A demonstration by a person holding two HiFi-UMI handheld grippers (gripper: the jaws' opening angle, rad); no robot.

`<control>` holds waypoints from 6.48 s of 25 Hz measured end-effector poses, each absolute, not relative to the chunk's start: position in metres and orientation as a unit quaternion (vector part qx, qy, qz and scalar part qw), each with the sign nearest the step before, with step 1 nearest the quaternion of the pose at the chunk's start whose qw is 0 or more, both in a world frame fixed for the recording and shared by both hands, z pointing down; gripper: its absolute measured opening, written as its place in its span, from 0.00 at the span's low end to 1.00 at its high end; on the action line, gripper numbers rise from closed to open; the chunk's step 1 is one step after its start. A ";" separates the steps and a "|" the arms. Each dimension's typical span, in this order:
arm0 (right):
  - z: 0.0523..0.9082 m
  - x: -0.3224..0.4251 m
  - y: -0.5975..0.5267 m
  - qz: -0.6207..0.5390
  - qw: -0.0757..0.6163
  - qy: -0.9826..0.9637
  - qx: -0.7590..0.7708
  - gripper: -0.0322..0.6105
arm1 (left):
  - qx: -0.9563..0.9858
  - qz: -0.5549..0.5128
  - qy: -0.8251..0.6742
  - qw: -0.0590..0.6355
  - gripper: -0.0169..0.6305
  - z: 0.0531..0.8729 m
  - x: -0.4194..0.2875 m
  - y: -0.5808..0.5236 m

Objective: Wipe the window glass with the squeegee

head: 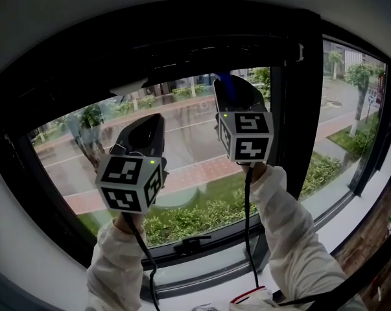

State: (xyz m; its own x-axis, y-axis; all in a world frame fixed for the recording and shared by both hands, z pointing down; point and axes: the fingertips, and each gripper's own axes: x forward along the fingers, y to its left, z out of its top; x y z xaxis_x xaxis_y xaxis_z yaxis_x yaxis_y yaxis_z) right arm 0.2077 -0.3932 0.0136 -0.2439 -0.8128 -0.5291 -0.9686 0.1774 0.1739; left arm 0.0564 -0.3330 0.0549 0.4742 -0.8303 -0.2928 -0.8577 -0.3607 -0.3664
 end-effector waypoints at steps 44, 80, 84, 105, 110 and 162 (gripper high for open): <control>0.164 0.209 -0.383 0.178 0.102 0.770 -0.604 0.28 | -0.868 -0.017 0.479 0.131 0.03 0.201 0.065 -0.331; 0.310 0.209 -0.375 0.104 0.053 0.785 -0.608 0.28 | -0.889 -0.069 0.452 0.014 0.03 0.355 0.085 -0.328; 0.331 0.209 -0.375 0.096 0.047 0.787 -0.608 0.28 | -0.884 -0.087 0.459 0.017 0.03 0.372 0.081 -0.326; 0.459 0.208 -0.368 0.026 -0.021 0.799 -0.601 0.28 | -0.877 -0.144 0.456 -0.038 0.03 0.478 0.096 -0.310; 0.484 0.208 -0.367 0.020 -0.034 0.800 -0.599 0.28 | -0.876 -0.148 0.455 -0.061 0.03 0.500 0.099 -0.306; 0.635 0.211 -0.352 -0.065 -0.146 0.818 -0.553 0.28 | -0.838 -0.212 0.487 -0.123 0.03 0.609 0.109 -0.270</control>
State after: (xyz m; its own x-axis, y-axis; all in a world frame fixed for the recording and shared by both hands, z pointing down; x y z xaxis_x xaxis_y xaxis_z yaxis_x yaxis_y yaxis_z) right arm 0.2107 -0.3525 0.6347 -0.3454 -0.8857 0.3102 -0.9236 0.3794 0.0550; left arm 0.1088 -0.2698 0.6089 0.4354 -0.7650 0.4745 -0.8688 -0.4951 -0.0010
